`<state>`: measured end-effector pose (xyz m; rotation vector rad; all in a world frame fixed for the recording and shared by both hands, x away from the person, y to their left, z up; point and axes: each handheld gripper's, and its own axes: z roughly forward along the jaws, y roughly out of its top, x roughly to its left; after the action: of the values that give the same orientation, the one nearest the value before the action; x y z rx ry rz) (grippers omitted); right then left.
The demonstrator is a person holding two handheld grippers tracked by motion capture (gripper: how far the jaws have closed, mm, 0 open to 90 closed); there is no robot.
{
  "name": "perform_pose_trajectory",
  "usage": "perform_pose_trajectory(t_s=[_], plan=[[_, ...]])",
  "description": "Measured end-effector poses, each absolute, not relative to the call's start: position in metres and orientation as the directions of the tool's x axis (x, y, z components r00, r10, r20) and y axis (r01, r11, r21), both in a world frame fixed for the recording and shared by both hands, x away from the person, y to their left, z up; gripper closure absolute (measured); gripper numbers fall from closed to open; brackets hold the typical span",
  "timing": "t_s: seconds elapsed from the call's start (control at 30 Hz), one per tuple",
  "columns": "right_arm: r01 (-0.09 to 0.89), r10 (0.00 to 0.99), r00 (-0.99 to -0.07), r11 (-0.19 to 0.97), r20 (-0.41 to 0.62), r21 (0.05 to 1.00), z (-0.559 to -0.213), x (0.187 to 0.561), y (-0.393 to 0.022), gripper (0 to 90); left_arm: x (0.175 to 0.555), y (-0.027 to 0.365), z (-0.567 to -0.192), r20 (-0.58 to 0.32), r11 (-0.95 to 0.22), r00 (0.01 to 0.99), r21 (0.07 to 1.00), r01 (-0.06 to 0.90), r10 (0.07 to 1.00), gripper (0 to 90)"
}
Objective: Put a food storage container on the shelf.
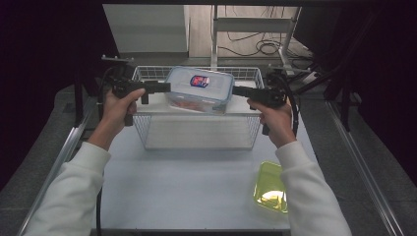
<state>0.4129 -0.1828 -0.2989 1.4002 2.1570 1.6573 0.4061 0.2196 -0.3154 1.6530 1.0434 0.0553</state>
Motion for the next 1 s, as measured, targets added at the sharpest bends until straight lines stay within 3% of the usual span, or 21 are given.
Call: perform_pose_trajectory(t_s=[0.2,0.53,1.0], plan=[[0.586,0.635,-0.658,0.096,0.404,0.804,-0.315,0.386,-0.177,88.5,0.384,0.223,-0.324,-0.455,-0.013,0.622,0.801,0.598,0.637,22.3],[0.591,0.607,-0.697,0.183,0.382,0.786,-0.342,0.387,-0.146,88.7,0.357,0.223,-0.342,-0.393,-0.062,0.629,0.815,0.576,0.671,23.0],[0.595,0.656,-0.646,0.114,0.389,0.796,-0.348,0.404,-0.139,88.9,0.339,0.224,-0.357,-0.404,-0.090,0.653,0.805,0.586,0.641,22.1]])
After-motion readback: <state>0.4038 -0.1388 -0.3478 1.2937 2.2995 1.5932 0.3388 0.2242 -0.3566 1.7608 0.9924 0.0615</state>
